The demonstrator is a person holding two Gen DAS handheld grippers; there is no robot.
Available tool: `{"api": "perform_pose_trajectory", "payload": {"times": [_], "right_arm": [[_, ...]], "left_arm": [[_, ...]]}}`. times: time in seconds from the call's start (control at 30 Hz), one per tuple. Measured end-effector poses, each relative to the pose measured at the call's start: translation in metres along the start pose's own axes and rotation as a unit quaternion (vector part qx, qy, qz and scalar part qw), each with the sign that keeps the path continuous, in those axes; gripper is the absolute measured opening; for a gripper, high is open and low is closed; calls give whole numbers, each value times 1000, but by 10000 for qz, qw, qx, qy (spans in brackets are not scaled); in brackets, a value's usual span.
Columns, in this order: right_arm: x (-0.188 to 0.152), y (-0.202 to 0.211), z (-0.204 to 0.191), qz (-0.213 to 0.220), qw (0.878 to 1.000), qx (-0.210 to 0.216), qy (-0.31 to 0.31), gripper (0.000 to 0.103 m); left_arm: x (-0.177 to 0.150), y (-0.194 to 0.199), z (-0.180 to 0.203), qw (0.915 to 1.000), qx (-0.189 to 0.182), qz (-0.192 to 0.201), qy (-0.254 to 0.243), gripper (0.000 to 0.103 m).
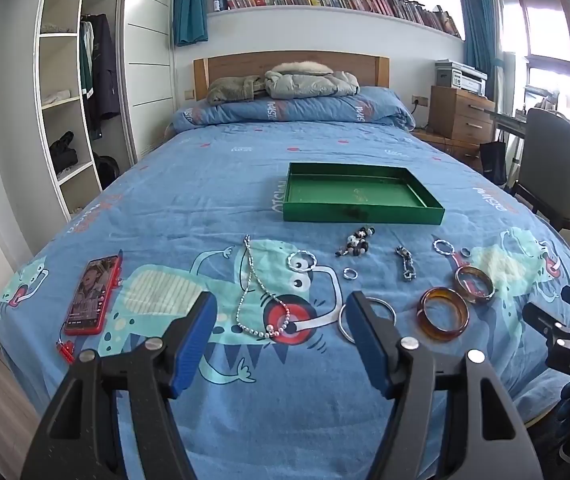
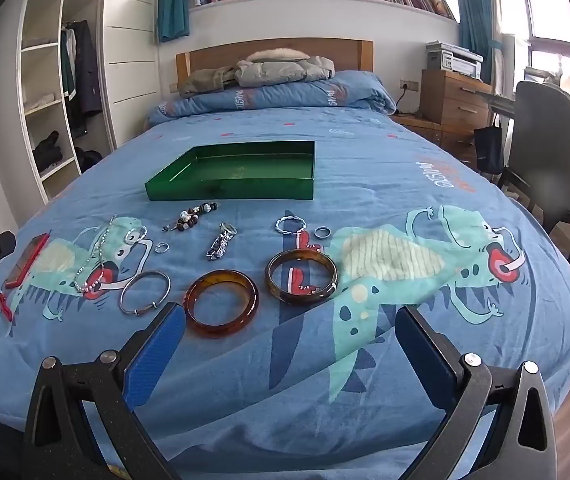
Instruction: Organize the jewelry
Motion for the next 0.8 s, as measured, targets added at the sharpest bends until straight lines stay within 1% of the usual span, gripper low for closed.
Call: {"api": "perform_pose_trajectory", "payload": {"times": [0.2,0.47,0.67,0.8], "right_arm": [[0,-1,0,43,10000,21,-58,103],[0,-2,5,81,9998,-23,-171,103],[-1,-2,2,71,9998,35,-170,103],[-1,-1,1,181,9996,65,-191,103]], "left_arm": [[-5,-4,1,9999,-11,-122,-10,65],[-7,-6,1,9998,7,-175,48,65],[-7,-8,2,9998,-18,-210,46,65],[-8,-9,3,9997,-39,-252,57,65]]}}
Point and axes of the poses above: each gripper's, at about its wrist camera, not at the fingertips, and y roughly against the way its jaws point, z to its right, x to its top, the point moved 4 cm from there along -y, roughly the way its jaws point, and after that the axes turned 7 degrees about z, right-handed, at the moved point
